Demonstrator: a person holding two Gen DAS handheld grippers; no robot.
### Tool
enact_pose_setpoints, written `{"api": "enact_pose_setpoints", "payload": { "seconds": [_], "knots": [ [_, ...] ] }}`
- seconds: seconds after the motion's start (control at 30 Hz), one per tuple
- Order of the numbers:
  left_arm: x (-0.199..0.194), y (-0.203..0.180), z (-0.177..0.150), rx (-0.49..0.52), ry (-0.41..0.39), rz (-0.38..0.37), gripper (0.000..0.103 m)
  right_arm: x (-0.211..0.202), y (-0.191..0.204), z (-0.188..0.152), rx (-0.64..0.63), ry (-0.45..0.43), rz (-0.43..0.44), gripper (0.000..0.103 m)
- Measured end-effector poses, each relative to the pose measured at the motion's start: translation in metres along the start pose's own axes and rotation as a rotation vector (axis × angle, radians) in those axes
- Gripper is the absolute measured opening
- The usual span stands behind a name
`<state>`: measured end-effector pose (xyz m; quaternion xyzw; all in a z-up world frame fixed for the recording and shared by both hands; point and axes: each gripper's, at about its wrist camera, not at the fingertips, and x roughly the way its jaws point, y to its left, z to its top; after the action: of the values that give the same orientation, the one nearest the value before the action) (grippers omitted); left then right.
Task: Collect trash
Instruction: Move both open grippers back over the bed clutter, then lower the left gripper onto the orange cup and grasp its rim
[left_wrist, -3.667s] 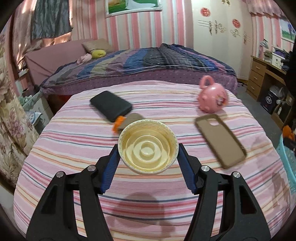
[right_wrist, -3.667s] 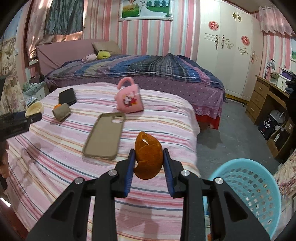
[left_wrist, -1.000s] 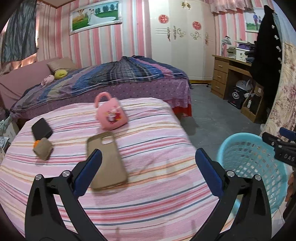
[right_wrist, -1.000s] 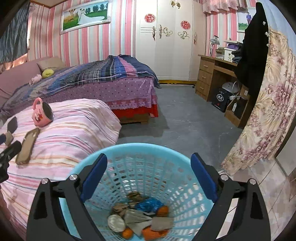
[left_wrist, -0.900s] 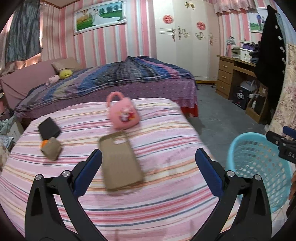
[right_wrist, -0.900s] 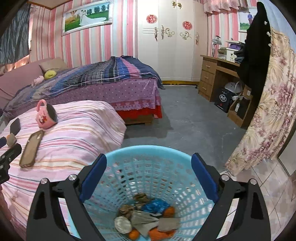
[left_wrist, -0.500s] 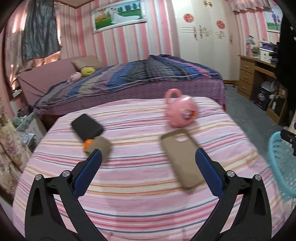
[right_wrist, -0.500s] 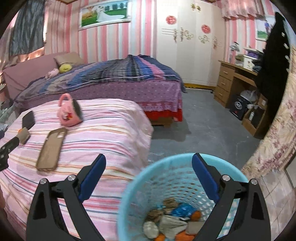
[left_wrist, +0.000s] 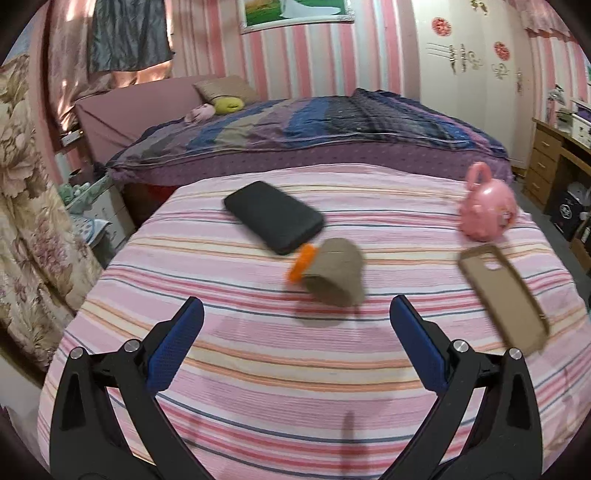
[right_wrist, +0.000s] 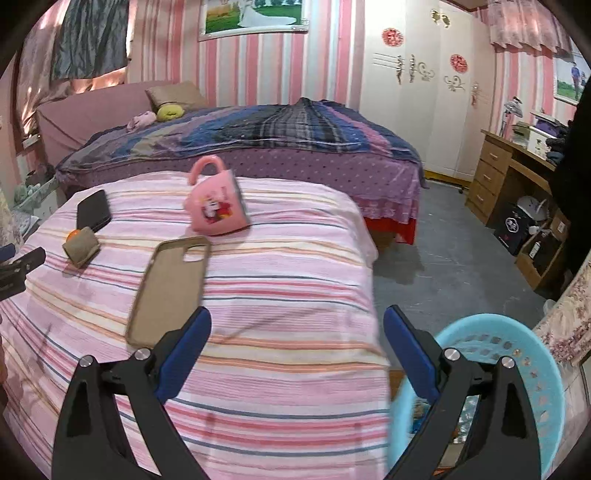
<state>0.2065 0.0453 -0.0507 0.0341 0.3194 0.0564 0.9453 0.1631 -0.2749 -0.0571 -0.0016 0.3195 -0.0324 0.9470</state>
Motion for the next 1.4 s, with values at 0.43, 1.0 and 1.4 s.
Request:
{"api": "enact_pose_setpoints", "payload": {
  "seconds": [0.43,1.0,1.4],
  "knots": [
    [0.051,0.046,0.013,-0.084,0.071,0.027,0.082,0.028,0.057,-0.003,-0.077,0.037,0.026,0.092],
    [0.103,0.031,0.024,-0.076,0.150,0.004,0.074,0.050,0.067,0.000,-0.108,0.068,0.016,0.092],
    [0.102,0.038,0.019,-0.015,0.162,0.062,0.071,0.054,0.068,-0.003,-0.123,0.063,0.013,0.092]
  ]
}}
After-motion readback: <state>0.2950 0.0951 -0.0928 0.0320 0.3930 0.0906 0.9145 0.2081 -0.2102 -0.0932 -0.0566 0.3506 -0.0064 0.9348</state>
